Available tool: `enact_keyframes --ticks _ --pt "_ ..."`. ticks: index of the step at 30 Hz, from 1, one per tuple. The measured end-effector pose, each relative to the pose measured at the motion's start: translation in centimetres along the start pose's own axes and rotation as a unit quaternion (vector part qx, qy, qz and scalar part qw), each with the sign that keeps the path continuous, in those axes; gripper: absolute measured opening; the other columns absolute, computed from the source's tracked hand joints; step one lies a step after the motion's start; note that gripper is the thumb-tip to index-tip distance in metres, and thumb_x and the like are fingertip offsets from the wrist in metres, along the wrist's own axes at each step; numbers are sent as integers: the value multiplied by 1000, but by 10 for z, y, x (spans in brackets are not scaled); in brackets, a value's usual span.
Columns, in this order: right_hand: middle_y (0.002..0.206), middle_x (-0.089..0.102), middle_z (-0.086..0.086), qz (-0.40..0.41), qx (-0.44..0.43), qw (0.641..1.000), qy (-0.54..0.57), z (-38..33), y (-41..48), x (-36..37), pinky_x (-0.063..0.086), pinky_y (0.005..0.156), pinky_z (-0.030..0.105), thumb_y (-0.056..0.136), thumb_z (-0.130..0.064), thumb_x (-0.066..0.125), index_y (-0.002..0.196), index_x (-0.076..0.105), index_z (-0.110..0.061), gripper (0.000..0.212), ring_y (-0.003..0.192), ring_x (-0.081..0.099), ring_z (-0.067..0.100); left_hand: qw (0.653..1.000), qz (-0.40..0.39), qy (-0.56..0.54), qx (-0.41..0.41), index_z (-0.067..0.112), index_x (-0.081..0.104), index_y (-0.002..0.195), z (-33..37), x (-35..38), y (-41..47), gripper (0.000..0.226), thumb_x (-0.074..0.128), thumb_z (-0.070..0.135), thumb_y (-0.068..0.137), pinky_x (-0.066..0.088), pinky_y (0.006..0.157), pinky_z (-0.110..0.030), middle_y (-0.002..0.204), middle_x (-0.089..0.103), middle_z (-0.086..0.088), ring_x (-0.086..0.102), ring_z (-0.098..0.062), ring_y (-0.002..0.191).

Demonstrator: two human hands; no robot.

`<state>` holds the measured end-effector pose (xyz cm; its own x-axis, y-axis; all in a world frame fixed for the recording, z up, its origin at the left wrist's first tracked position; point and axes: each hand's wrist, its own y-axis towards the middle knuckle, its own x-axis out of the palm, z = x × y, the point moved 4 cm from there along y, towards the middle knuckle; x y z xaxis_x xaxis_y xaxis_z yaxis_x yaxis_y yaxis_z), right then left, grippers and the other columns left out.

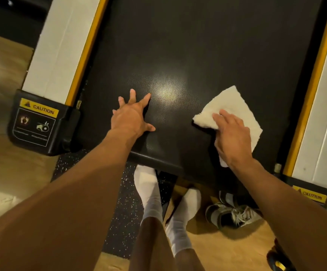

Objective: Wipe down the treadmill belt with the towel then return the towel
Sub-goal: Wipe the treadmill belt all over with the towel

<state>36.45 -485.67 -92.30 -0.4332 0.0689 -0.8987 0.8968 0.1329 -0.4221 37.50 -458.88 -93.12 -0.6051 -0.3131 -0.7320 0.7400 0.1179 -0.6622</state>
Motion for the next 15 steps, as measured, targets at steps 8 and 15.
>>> enact_keyframes --ticks 8,15 --pt "158 15 -1 -77 -180 979 -54 -71 -10 12 30 107 42 92 -9 50 147 26 -23 62 143 16 27 997 -41 37 52 30 0 152 -17 -7 -7 118 83 16 69 23 112 -50 159 -14 1 -4 -30 146" --pt "157 22 4 -23 -52 998 -4 -85 27 -2 34 104 45 92 -6 45 145 33 -17 55 140 22 33 997 -21 15 75 30 5 152 -37 -7 -16 101 75 17 79 25 113 -43 159 -13 1 2 -24 147"
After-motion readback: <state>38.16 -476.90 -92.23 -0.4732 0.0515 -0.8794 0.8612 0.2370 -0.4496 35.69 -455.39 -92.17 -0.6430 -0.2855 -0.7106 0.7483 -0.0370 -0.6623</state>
